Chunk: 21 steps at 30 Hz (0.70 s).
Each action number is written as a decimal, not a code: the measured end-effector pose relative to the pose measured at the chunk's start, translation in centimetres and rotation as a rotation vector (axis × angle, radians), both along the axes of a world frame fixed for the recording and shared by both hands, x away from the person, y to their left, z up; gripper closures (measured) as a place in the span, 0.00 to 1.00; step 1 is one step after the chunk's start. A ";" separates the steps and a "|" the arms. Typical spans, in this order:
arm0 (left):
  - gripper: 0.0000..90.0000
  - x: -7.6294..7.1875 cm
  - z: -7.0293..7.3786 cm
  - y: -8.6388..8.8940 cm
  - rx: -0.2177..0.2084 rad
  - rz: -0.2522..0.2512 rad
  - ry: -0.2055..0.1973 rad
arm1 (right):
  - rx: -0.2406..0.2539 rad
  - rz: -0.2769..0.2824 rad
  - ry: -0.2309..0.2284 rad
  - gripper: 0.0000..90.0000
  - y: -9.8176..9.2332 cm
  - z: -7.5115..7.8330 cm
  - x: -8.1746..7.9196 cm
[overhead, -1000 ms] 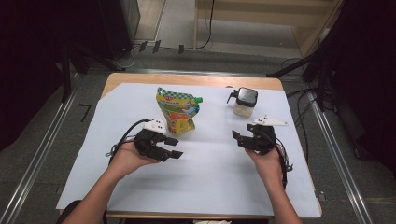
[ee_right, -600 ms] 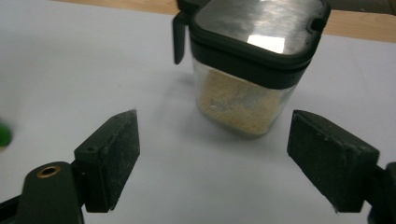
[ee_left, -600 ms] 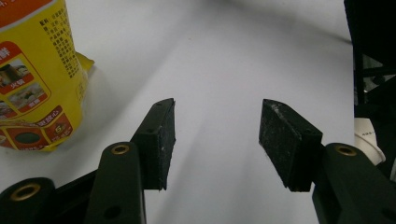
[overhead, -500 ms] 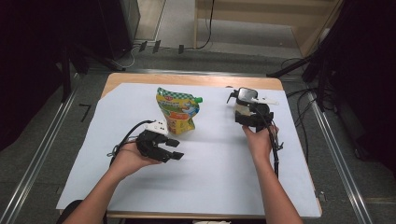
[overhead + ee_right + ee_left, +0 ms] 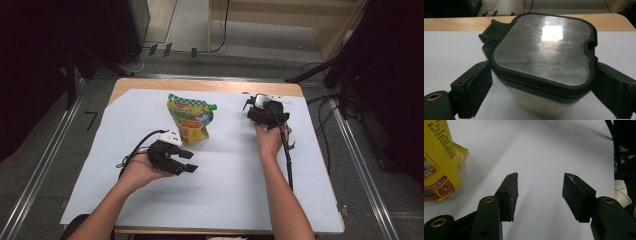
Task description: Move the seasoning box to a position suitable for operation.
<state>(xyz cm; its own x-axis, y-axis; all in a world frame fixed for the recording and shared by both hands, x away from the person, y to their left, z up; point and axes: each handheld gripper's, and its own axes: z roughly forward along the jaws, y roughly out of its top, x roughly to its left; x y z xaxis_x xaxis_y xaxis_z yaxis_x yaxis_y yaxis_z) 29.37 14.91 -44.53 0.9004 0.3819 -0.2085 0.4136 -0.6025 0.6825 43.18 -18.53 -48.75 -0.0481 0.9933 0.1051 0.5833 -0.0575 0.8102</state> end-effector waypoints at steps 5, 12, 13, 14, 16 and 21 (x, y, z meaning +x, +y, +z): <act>0.53 0.0 -0.1 -0.1 0.001 -0.007 0.002 | -0.003 -0.050 0.003 0.10 0.3 -1.2 0.9; 0.53 0.3 -0.1 0.2 -0.003 0.002 0.008 | -0.001 -0.121 -0.033 0.11 1.0 -2.8 1.7; 0.53 0.3 -0.1 0.2 -0.003 0.002 0.008 | -0.001 -0.121 -0.033 0.11 1.0 -2.8 1.7; 0.53 0.3 -0.1 0.2 -0.005 0.004 0.008 | -0.002 -0.129 -0.038 0.11 1.0 -2.9 1.8; 0.53 0.4 -0.1 0.3 -0.007 0.006 0.012 | 0.004 -0.142 -0.052 0.11 1.1 -3.1 1.9; 0.53 0.4 -0.2 0.3 0.001 0.003 0.016 | -0.009 -0.134 -0.064 0.13 1.0 -3.3 2.1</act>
